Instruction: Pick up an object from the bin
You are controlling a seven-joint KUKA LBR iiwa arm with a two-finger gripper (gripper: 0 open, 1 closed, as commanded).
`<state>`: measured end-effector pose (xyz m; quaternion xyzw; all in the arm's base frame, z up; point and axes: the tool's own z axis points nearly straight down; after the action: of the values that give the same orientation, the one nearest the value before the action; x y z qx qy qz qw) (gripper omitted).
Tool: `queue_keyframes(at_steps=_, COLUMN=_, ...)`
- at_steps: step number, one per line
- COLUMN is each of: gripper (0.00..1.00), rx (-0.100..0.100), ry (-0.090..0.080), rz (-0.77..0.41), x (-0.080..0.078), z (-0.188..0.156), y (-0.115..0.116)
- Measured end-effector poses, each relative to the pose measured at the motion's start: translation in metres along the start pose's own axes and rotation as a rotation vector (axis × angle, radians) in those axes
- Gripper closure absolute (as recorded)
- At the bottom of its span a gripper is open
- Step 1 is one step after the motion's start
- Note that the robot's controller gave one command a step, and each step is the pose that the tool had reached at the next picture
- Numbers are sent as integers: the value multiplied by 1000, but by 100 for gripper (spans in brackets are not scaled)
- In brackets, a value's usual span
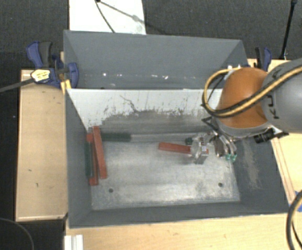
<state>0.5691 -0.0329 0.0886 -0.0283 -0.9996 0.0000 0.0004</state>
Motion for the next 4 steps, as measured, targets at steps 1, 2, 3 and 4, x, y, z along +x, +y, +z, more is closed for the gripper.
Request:
queue_keyframes(at_steps=1, gripper=0, rx=-1, ry=0, rz=1, x=0, z=0, y=1)
queue_keyframes(at_steps=2, gripper=0, rx=-3, ry=-6, rz=-52, x=-17, z=19, y=54)
queue_keyframes(at_steps=3, gripper=0, rx=2, ry=0, rz=-181, x=23, z=18, y=-25)
queue_keyframes(at_steps=4, gripper=100, rx=-1, ry=-3, rz=-184, x=22, z=18, y=-21)
